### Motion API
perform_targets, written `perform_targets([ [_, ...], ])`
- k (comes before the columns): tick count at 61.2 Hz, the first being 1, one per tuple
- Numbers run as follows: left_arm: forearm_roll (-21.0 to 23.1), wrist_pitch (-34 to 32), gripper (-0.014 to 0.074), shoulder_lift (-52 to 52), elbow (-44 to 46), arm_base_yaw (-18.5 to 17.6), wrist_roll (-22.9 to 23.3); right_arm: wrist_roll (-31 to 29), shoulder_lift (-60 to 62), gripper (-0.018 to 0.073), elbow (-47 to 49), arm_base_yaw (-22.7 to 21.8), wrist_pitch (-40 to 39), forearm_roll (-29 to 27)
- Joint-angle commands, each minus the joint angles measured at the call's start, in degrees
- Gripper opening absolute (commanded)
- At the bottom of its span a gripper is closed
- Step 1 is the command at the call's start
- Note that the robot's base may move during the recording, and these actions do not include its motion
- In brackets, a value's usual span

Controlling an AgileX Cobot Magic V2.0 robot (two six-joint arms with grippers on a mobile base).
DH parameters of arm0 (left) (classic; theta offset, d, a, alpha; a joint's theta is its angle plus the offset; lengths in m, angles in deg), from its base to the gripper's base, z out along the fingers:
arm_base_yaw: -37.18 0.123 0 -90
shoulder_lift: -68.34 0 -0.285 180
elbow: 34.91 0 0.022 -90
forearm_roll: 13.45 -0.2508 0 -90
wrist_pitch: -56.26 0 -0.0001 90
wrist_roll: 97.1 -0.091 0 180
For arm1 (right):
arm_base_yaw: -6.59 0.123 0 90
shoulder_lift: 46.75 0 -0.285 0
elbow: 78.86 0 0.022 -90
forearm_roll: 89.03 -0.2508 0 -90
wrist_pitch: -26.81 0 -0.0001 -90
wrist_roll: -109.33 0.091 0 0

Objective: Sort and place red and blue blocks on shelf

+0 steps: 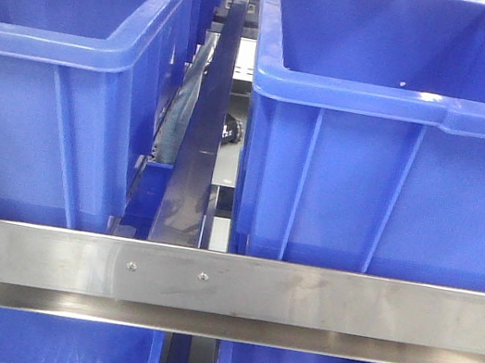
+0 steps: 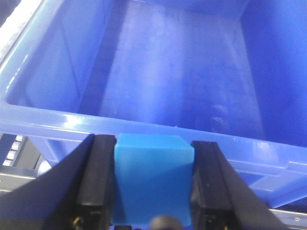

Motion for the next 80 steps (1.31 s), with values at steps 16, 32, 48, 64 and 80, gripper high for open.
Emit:
perform_targets([
  [16,-0.77,-4.29,0.0122,0.05,1.68,0.08,0.23,-0.17,-0.29,0.0049,1.84,-0.29,-4.64,0.41],
  [32,-0.77,-4.29,0.0122,0.05,1.68,0.08,0.23,-0.17,-0.29,0.0049,1.84,-0.29,-5.26,0.41],
  [48,-0.96,-5.50,0.0122,0.05,1.68,0.08,0.23,-0.17,-0.29,0.0049,1.84,-0.29,-8.76,0.41],
  [64,-1.77,-9.63,0.0122,0.05,1.68,0.08,0.23,-0.17,-0.35,0.0049,1.90,-0.29,-8.97,0.41],
  [80,-5.49,-13.65,0.0122,0.15,1.80,0.08,0.23,-0.22,-0.69,0.0049,2.22,-0.29,-9.35,0.41],
])
